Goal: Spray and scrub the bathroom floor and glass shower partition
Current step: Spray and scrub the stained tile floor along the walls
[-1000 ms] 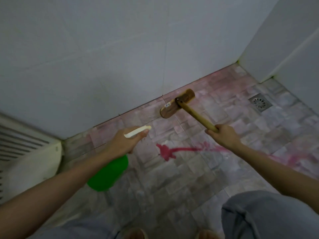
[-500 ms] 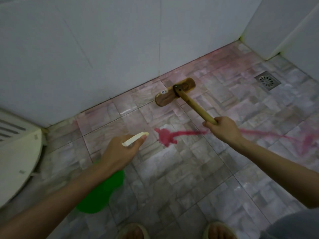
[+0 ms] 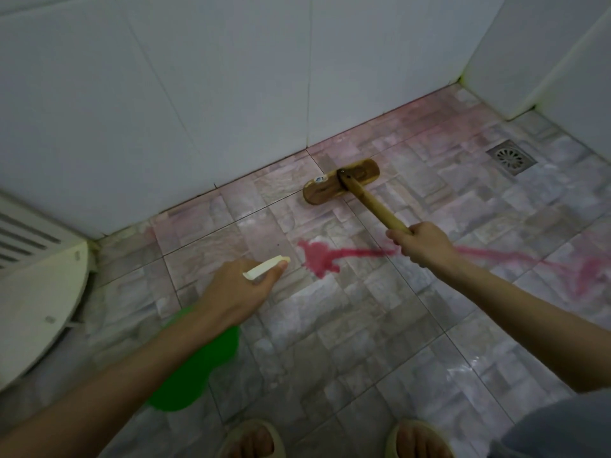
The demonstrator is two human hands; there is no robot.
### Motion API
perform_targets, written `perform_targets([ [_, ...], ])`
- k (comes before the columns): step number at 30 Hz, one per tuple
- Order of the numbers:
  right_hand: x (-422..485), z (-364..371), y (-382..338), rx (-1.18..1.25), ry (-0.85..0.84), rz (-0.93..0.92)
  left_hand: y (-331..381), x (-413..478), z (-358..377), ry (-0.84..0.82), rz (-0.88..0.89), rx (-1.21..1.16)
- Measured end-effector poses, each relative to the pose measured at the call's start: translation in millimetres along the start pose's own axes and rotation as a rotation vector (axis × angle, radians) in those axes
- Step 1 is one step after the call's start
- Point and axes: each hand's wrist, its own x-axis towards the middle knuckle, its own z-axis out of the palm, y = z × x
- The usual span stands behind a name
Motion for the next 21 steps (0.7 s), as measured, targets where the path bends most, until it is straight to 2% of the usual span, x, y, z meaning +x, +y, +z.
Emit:
perform_targets([
  [3, -0.5, -0.4, 0.8, 0.001, -0.003, 0.005, 7.2, -2.1, 2.5, 0.033, 0.004, -0.003],
  [7, 0.5, -1.5, 2.3, -0.004, 0.002, 0.025, 16.8, -0.9, 6.5, -0.039, 0.054, 0.03],
  [12, 2.7, -4.5, 6.0, 0.011, 0.014, 0.062, 24.5, -0.1, 17.5, -0.023, 0.108, 0.054],
  [16, 0.3, -6.6, 6.5, 0.011, 0.005, 0.079, 32.0, 1.5, 24.2, -0.12, 0.149, 0.098],
  [18, -2.9, -10.2, 5.7, -0.008, 0.004, 0.045, 34.3, 1.6, 28.5, -0.118, 0.14, 0.106],
  [21, -7.7, -21.8, 3.5, -0.196, 0.01, -0.151, 37.2, 8.3, 27.6, -0.065, 0.021, 0.05],
])
